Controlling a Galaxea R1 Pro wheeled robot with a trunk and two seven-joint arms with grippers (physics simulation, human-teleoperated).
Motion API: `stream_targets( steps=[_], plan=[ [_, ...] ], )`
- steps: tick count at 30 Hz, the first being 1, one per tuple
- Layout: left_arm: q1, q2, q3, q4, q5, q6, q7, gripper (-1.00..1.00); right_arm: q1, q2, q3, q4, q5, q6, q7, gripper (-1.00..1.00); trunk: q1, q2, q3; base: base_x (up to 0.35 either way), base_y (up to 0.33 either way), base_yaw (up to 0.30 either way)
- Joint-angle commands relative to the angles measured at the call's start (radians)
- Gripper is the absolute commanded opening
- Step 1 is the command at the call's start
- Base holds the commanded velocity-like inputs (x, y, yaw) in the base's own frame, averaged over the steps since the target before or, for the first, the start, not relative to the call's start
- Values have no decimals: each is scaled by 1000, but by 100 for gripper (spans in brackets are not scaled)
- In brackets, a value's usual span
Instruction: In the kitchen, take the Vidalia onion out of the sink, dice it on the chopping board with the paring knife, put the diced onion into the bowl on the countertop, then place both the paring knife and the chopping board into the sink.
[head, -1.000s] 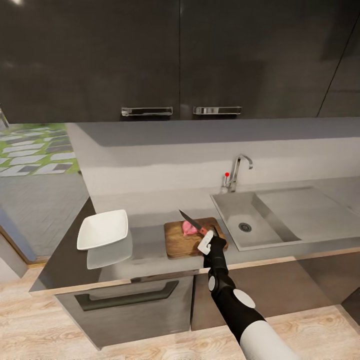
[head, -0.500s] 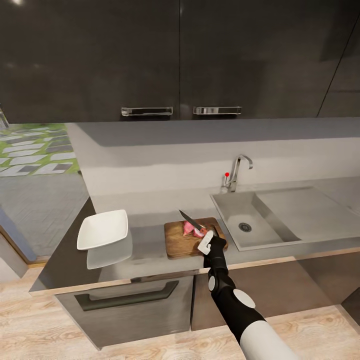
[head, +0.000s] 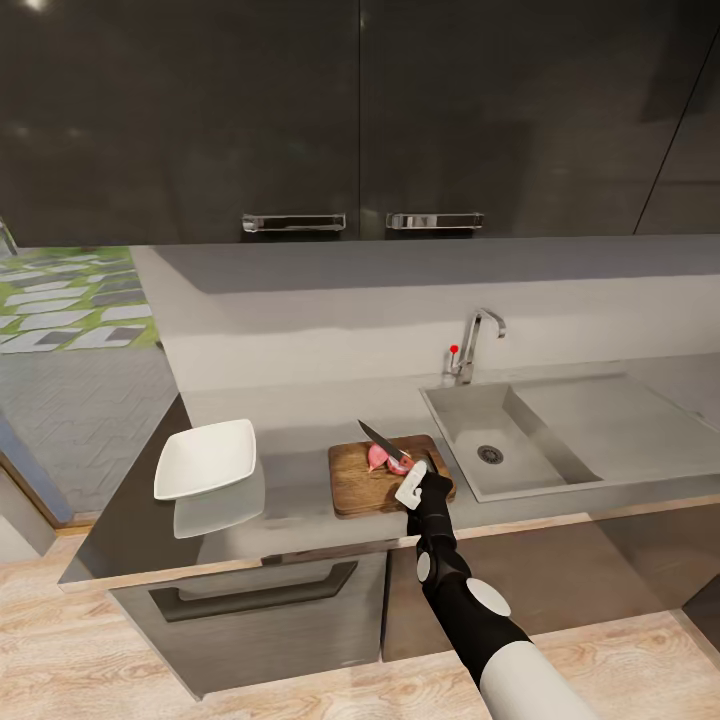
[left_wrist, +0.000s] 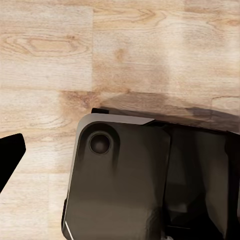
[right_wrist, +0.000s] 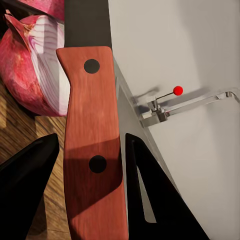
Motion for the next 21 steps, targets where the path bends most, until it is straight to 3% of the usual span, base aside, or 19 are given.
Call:
stream_targets(
  steps=[1,21],
  plan=[
    [0,-1,1,-1,10,-1,-2,100,-1,0,3,1,11,10,-4,-100,0,-1,-1,0,0,0],
    [1,-1,2,-2,10,-1,-2,100,-1,0,3,2,11,11,-3,-100,0,-1,-10,0,0,0]
  ],
)
